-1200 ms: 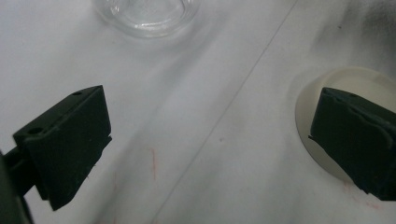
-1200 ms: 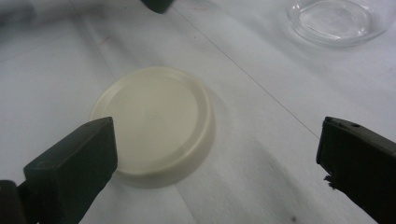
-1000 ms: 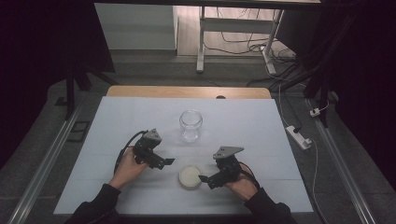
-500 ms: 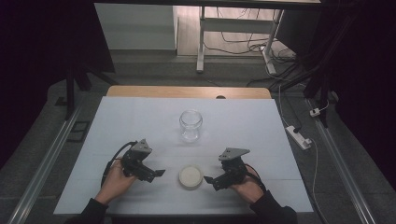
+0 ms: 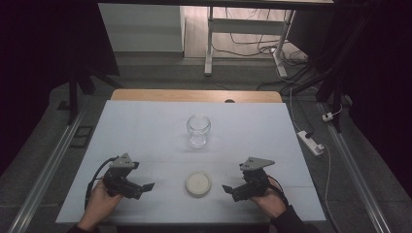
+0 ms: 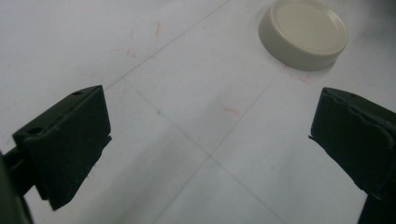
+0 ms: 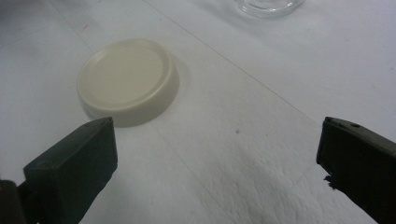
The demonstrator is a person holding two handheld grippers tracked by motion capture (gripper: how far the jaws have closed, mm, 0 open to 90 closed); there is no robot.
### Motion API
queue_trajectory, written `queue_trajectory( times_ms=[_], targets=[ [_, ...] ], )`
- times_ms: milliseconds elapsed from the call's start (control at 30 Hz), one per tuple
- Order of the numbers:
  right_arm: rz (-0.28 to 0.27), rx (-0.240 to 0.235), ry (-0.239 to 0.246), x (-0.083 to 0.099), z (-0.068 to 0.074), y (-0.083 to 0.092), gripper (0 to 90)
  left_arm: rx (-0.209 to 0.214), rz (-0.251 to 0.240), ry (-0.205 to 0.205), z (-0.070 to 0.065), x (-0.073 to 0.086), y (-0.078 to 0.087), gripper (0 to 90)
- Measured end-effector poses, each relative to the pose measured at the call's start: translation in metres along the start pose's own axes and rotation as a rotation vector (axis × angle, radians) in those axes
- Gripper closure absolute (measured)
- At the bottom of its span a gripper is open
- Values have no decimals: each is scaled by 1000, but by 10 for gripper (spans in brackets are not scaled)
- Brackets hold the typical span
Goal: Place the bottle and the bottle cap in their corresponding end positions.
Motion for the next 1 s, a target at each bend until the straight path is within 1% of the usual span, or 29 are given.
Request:
queue_trajectory(
  times_ms=[167,300,533,700,833,1000],
  targets=[
    [-3,23,-18,7,-4,11,0,-13,-10,30,0,12,12,0],
    [-8,52,-38,14,-8,22,0,-33,-19,50,0,21,22,0],
    [-18,112,-100,27,-18,43,0,-72,-20,93,2,40,38,0],
    [-31,150,-153,37,-25,58,0,-109,-13,107,2,49,45,0],
    [-22,170,-181,45,-28,66,0,-132,-8,123,3,57,50,0],
    [-2,185,-196,54,-28,74,0,-155,-9,145,3,67,56,0]
  ],
)
Point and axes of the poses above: each handheld gripper's, and its own axes: y roughly backward along the jaws, x roughly out of its underside, z roughly to its left, the point moved 3 cm from there along -y, roughly forward along the jaws, and after that the axes turned 4 degrees about -z, right-handed, at the moved point
